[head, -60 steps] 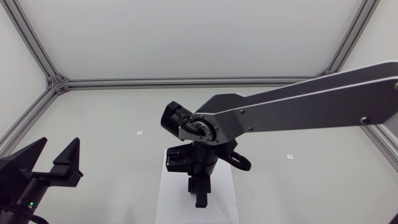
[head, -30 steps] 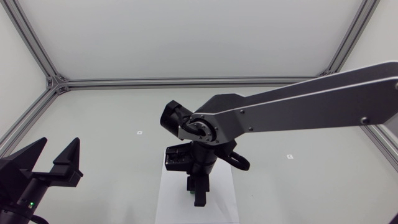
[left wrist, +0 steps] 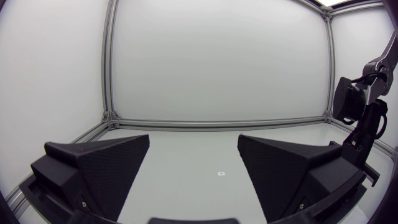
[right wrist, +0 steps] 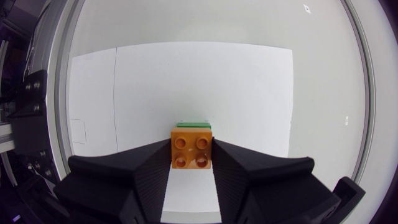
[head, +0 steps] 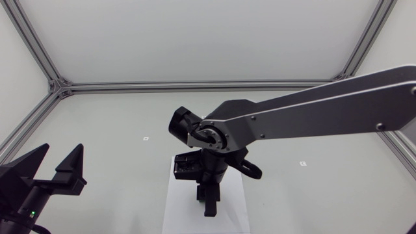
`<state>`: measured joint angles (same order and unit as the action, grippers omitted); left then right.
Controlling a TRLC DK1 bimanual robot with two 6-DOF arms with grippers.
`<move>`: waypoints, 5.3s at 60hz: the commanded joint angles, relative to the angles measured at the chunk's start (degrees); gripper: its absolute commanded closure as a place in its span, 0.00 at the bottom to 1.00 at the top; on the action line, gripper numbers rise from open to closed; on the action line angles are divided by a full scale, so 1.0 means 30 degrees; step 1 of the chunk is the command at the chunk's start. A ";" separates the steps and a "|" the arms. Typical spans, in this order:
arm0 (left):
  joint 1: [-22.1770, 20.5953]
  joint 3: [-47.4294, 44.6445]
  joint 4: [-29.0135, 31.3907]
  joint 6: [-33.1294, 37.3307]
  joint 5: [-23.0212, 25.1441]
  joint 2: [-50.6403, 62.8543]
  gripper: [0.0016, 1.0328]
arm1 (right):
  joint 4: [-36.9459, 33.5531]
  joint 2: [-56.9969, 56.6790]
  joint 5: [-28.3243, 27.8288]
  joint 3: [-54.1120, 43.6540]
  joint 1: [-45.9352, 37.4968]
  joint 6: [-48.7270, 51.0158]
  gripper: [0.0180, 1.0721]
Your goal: Pick up the orange 2x2 brick with the right arm and stack it on top of the green 2x2 brick in the center
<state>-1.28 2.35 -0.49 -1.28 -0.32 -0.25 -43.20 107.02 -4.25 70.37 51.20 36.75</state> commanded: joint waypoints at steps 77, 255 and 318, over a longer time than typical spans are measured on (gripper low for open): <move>0.0075 -0.0783 0.0281 0.0250 0.0076 -0.0151 0.04 | -0.0395 0.2558 0.0685 -0.0605 0.0131 -0.0356 0.95; 0.0075 -0.0783 0.0281 0.0250 0.0076 -0.0151 0.04 | -0.1450 0.2295 -0.0048 0.0304 -0.0074 0.0698 0.61; 0.0075 -0.0783 0.0281 0.0250 0.0076 -0.0151 0.04 | -0.2065 -0.0371 -0.0282 0.0626 -0.0631 0.0523 0.04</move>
<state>-1.28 2.35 -0.49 -1.28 -0.34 -0.25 -48.03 108.53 -4.71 72.53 49.69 38.96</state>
